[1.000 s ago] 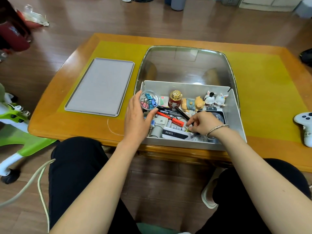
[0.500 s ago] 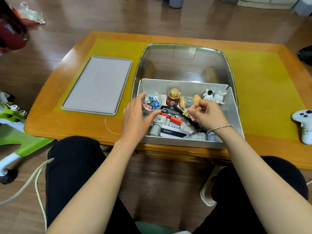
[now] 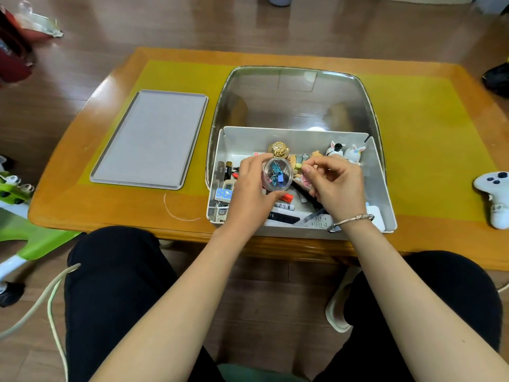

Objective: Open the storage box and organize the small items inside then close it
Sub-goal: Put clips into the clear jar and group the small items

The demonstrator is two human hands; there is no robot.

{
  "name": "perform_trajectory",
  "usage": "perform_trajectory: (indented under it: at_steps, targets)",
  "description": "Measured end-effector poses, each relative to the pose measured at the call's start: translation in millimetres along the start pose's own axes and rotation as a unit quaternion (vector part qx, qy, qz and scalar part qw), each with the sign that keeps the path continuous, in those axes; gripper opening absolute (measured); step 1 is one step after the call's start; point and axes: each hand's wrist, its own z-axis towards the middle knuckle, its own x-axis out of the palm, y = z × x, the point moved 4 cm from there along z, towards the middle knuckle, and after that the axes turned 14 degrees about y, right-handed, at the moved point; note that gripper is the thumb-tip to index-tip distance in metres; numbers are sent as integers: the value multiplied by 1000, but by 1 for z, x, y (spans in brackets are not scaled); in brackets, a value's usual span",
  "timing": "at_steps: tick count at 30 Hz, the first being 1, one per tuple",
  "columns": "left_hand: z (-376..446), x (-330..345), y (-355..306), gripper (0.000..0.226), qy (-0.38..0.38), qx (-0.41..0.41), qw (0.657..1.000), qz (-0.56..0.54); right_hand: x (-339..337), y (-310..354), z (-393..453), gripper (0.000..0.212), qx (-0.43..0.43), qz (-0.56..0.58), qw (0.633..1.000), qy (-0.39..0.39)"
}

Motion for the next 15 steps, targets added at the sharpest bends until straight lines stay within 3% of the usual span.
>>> perform_trajectory:
  at_steps: [3, 6, 8, 15]
  targets:
    - [-1, 3, -1, 67, -9, 28, 999, 12, -1, 0, -4, 13, 1, 2, 1000, -18]
    - [3, -2, 6, 64, 17, -42, 998, -49, 0, -2, -7, 20, 31, 50, 998, -30]
    - [4, -4, 8, 63, 12, -39, 997, -60, 1, 0, -6, 20, 33, 54, 998, -25]
    - [2, 2, 4, 74, 52, 2, 998, -23, 3, 18, -5, 10, -50, -83, 995, 6]
